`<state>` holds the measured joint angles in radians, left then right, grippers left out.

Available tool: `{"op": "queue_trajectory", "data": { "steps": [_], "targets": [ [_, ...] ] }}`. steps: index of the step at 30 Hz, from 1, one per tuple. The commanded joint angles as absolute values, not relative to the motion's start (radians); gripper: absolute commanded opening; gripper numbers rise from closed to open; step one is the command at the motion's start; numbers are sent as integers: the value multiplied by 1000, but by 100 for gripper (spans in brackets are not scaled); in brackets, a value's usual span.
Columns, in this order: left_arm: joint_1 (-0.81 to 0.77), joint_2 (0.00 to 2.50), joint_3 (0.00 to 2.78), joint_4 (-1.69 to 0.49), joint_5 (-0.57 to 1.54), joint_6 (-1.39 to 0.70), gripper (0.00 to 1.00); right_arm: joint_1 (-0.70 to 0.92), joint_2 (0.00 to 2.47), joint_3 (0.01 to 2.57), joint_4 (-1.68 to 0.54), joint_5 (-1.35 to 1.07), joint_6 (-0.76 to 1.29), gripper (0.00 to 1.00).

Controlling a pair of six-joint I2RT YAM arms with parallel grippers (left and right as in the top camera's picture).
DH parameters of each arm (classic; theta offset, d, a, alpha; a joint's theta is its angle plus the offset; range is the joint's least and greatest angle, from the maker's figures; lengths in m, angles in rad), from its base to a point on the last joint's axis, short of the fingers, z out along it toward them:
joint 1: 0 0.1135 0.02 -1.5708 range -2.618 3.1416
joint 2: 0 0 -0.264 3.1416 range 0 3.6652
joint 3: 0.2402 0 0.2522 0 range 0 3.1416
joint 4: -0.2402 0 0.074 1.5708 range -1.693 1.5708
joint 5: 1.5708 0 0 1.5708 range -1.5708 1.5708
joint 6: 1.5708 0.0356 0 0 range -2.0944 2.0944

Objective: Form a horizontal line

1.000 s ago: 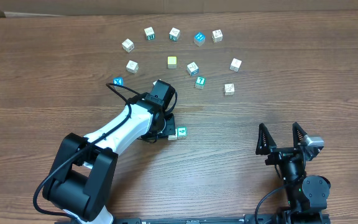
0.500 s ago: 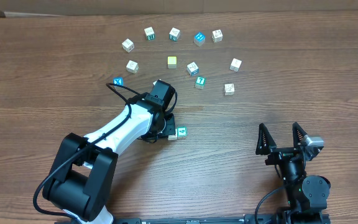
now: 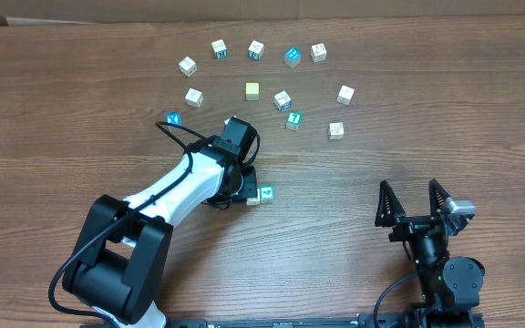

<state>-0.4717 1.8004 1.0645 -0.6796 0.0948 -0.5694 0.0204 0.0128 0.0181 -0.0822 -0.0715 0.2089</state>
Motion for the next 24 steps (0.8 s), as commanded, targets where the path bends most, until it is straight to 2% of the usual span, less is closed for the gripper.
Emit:
{"op": "queue_trajectory", "data": {
  "steps": [1,15,24],
  "targets": [
    [-480,1812,1054,-676,109,-558,4,17,3,8,-77,-73,208,100],
    [-474,1812,1054,-676,106,-557,4,17,3,8,-77,-73,208,100],
    [-363,1812,1061,-682,105,-552,4,17,3,8,-77,-73,208,100]
  ]
}}
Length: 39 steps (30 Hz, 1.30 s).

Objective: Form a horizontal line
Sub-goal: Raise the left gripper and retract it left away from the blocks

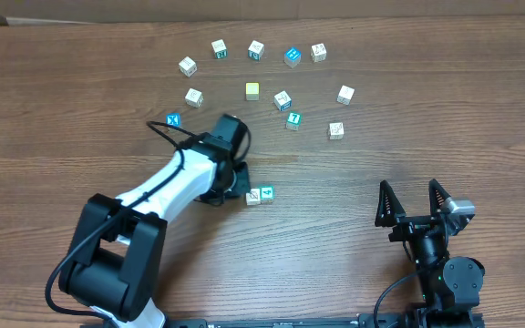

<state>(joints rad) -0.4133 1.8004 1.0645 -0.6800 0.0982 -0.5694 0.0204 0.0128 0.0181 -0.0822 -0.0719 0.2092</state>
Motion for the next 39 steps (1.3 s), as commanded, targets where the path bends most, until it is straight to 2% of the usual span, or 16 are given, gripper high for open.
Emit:
{"op": "queue_trajectory", "data": {
  "steps": [1,14,19,23,31,33,37,39],
  "targets": [
    [-346,1812,1061,-683,105,-543,4,17,3,8,-77,-73,208,100],
    [-198,1812,1061,-665,86,-508,11,17,3,8,-77,-73,208,100],
    [-154,1812,1061,-678,-34,-508,13,17,3,8,-77,-73,208,100],
    [-89,1812,1061,-696,-96,-493,13,17,3,8,-77,-73,208,100],
    [56,1812,1061,-657,-85,-495,16,17,3,8,-77,-73,208,100],
    [83,1812,1061,-638,-86,-495,24,17,3,8,-77,-73,208,100],
    [110,1812,1061,-616,-85,-495,60,17,3,8,-77,-73,208,100],
    [112,1812,1061,-616,-86,-494,82,17,3,8,-77,-73,208,100]
  ]
}}
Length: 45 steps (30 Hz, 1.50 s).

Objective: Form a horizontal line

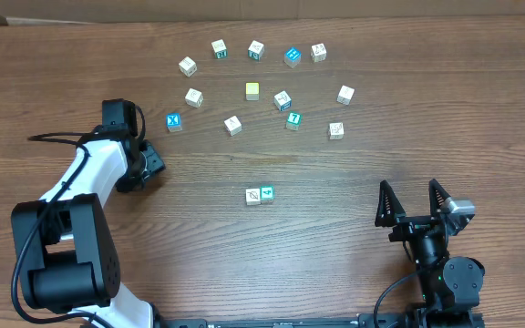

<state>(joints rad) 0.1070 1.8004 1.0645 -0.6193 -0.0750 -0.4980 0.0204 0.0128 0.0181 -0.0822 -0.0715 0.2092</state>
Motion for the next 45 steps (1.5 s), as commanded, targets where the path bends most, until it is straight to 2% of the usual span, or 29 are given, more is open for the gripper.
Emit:
{"op": "queue_trajectory", "data": {
  "steps": [1,2,45],
  "targets": [
    [112,1812,1061,-617,-86,-494,90,17,3,8,-77,-73,208,100],
    [112,1812,1061,-619,-86,-494,100,17,3,8,-77,-73,208,100],
    [112,1812,1061,-616,-86,-494,100,17,3,10,-74,-118,266,100]
  ]
}}
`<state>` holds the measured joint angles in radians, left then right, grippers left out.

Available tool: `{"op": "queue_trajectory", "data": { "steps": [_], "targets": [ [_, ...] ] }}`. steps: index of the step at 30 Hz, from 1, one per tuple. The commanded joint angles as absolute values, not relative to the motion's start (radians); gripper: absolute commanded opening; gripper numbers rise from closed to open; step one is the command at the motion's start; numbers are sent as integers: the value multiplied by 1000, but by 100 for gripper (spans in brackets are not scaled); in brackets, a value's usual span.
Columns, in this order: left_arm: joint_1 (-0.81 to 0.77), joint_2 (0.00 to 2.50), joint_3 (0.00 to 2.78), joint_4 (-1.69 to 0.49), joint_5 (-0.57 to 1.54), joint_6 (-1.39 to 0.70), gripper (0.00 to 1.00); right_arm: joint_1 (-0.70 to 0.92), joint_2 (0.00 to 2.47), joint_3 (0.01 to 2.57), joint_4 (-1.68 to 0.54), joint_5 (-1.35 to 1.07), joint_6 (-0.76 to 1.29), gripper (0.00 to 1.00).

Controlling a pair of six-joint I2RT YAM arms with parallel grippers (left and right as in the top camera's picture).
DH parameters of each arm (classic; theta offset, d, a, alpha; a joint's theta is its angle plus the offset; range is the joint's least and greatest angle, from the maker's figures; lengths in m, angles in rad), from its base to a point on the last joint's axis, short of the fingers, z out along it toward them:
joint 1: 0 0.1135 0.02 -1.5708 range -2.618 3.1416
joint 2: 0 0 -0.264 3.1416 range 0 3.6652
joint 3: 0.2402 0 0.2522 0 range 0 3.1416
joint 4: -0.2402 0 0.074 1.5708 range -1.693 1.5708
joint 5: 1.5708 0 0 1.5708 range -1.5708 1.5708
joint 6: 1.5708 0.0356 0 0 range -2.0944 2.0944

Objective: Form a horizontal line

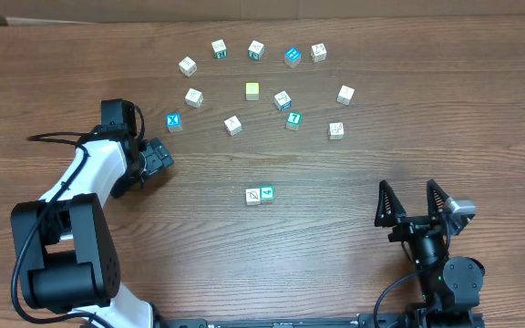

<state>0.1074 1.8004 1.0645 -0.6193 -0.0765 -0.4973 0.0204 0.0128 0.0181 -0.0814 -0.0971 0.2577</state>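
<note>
Two cubes lie side by side in a short row at the table's middle: a white cube point(252, 196) and a teal-faced cube point(266, 193), touching. Several more letter cubes lie scattered at the back, among them a blue X cube point(173, 121), a white cube point(232, 125) and a yellow cube point(252, 90). My left gripper point(159, 156) hovers at the left, a little below and left of the blue X cube; it looks open and holds nothing. My right gripper point(412, 198) stands open and empty at the front right.
The far table edge point(262, 15) runs just behind the back cubes. The left arm's black cable point(53, 138) loops out to the left of the arm. The right arm's base point(445, 273) sits at the front right.
My left gripper has shifted slightly to the right and back, nearer the blue X cube. The cubes and the right arm are unchanged.
My left gripper was first down at the white cube beside the teal cube at mid-table. It then stood slightly back from the pair, which stayed in place. Later the arm was far to the left, uncovering a white cube at the back, and now it is edging toward the blue X cube.
</note>
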Motion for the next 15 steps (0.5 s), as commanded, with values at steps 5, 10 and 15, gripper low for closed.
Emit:
{"op": "queue_trajectory", "data": {
  "steps": [5,10,15],
  "targets": [
    [111,1812,1061,-616,-86,-494,100,17,3,25,-90,-119,266,100],
    [111,1812,1061,-616,-86,-494,100,17,3,35,-104,-118,266,100],
    [112,1812,1061,-616,-86,-494,100,17,3,35,-99,-118,316,100]
  ]
}}
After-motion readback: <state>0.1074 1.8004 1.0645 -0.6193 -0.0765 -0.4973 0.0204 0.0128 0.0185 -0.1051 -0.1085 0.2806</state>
